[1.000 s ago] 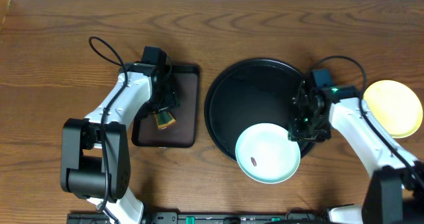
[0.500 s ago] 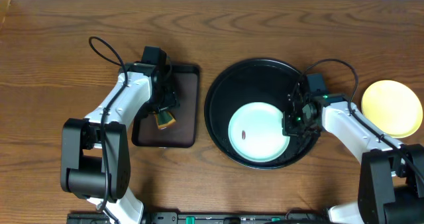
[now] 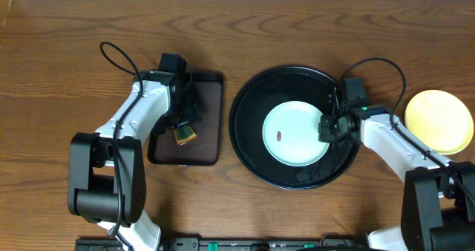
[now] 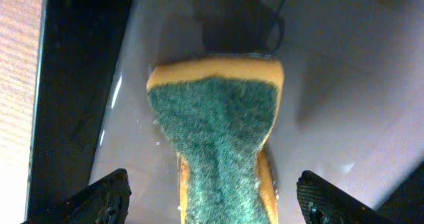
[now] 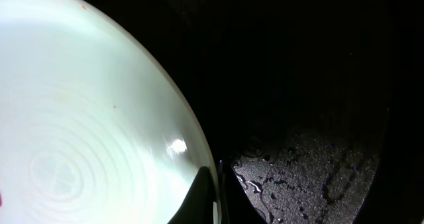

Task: Clean dirty plates on tray and stack at the side
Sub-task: 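Move the right gripper to the pale green plate and grasp its rim, then pick up the sponge from the small tray with the left gripper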

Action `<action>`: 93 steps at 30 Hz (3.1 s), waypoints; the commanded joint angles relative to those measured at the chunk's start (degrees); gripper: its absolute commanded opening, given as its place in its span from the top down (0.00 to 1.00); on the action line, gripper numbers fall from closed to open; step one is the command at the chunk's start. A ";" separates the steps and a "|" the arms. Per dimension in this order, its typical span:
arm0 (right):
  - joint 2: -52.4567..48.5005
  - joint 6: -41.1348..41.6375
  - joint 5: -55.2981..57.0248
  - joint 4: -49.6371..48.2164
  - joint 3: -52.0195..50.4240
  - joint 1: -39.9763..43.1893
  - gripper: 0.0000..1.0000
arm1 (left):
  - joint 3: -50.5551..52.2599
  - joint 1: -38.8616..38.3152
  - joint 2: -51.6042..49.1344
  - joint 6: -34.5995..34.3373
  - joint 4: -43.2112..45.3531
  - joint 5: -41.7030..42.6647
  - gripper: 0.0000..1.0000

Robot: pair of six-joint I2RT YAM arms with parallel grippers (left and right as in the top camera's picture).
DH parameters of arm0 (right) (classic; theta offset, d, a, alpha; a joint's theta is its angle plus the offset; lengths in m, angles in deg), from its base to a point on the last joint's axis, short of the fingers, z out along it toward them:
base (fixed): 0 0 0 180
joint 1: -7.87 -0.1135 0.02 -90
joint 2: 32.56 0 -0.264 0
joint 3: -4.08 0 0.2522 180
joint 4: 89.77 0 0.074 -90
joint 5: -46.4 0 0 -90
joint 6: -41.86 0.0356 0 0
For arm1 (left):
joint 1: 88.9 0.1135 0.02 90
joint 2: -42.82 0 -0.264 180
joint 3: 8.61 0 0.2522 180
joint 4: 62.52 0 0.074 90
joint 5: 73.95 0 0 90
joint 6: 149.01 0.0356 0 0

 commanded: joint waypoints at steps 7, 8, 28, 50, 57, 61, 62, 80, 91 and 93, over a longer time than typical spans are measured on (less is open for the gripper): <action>-0.31 0.61 2.95 -0.02 0.02 0.20 0.99 | 2.45 0.09 0.02 -1.40 7.45 -0.31 0.75; -0.31 0.63 2.95 0.00 0.02 0.20 0.99 | 3.34 0.09 -0.15 -1.40 9.14 -0.31 0.75; -0.28 1.29 2.29 0.74 0.02 0.20 0.99 | 4.44 0.09 7.78 2.93 6.25 8.70 0.59; -0.28 1.31 2.29 0.94 0.02 0.20 0.99 | 4.96 -4.04 4.31 1.90 0.55 4.17 0.90; -0.28 1.75 1.86 0.96 0.02 0.20 0.99 | 4.63 -4.04 5.68 1.84 2.84 -4.28 0.63; -0.28 1.75 1.86 0.94 0.02 0.20 0.99 | 7.41 -4.00 3.78 1.81 7.17 -5.70 0.62; -0.28 1.75 1.86 0.94 0.02 0.20 0.99 | 7.98 -4.00 3.32 1.81 8.04 -5.70 0.62; -0.28 2.14 1.64 0.94 0.02 0.20 0.99 | -2.86 -4.07 6.67 3.17 -0.46 2.49 0.93; -0.28 2.14 1.64 0.92 0.02 0.20 0.99 | -2.93 -5.35 9.14 3.15 -0.15 6.25 0.93; -0.28 2.14 1.64 0.92 0.02 0.20 0.99 | -2.97 -7.10 9.14 3.10 1.20 9.05 0.93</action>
